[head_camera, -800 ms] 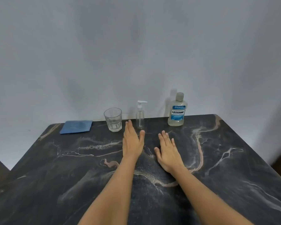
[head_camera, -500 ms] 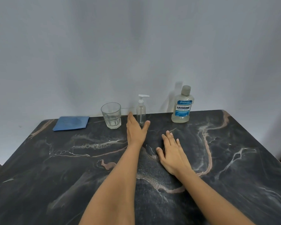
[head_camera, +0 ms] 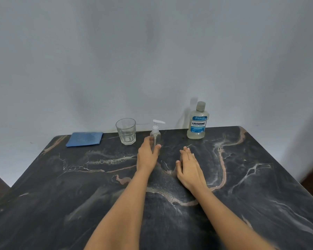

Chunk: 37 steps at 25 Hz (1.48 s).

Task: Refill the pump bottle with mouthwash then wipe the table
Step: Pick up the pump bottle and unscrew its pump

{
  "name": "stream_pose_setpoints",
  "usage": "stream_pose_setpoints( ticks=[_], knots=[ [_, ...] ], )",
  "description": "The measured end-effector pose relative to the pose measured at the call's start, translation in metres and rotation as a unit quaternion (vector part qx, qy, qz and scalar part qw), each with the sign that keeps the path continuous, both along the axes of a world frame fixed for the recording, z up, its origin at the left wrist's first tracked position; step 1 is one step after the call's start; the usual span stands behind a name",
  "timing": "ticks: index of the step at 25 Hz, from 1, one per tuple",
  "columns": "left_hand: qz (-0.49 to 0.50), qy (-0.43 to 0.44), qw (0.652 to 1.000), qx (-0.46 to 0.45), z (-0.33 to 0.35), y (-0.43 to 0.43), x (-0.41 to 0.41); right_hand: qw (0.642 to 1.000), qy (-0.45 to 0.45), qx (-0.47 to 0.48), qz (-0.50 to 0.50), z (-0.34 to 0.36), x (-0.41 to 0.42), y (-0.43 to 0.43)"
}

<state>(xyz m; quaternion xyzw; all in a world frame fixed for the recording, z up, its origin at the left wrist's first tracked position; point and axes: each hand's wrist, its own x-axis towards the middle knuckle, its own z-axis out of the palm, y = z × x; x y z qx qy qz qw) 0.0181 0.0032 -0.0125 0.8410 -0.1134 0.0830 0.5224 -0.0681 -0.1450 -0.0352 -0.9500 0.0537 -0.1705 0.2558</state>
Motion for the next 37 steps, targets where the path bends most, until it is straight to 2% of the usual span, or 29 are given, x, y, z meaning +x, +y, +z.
stream_pose_setpoints(
  ticks=[4, 8, 11, 14, 16, 21, 27, 31, 37],
  knots=[
    [-0.035, -0.004, 0.999, 0.004, 0.001, 0.023, -0.058, 0.995, 0.041, 0.039, 0.086, 0.007, -0.038, 0.010],
    [-0.053, 0.022, 0.998, -0.039, 0.003, 0.042, -0.122, 0.988, 0.035, 0.096, 0.112, 0.005, -0.090, 0.025],
    [-0.079, 0.023, 0.996, -0.034, -0.001, 0.056, -0.161, 0.977, 0.011, 0.194, 0.090, 0.005, -0.123, 0.035],
    [-0.129, 0.025, 0.991, -0.014, -0.004, 0.069, -0.196, 0.939, -0.008, 0.338, 0.061, 0.012, -0.156, 0.054],
    [-0.162, 0.027, 0.986, -0.005, -0.007, 0.077, -0.215, 0.916, -0.043, 0.394, 0.065, 0.015, -0.175, 0.069],
    [-0.162, 0.008, 0.987, 0.007, -0.020, 0.088, -0.249, 0.889, -0.120, 0.423, 0.127, 0.034, -0.200, 0.112],
    [-0.163, 0.011, 0.987, -0.009, -0.024, 0.087, -0.265, 0.854, -0.194, 0.482, 0.027, 0.048, -0.204, 0.135],
    [-0.117, -0.034, 0.992, 0.041, -0.025, 0.085, -0.266, 0.843, -0.226, 0.488, 0.005, 0.042, -0.205, 0.140],
    [-0.120, -0.040, 0.990, 0.056, -0.023, 0.087, -0.267, 0.837, -0.250, 0.487, 0.002, 0.034, -0.201, 0.143]
  ],
)
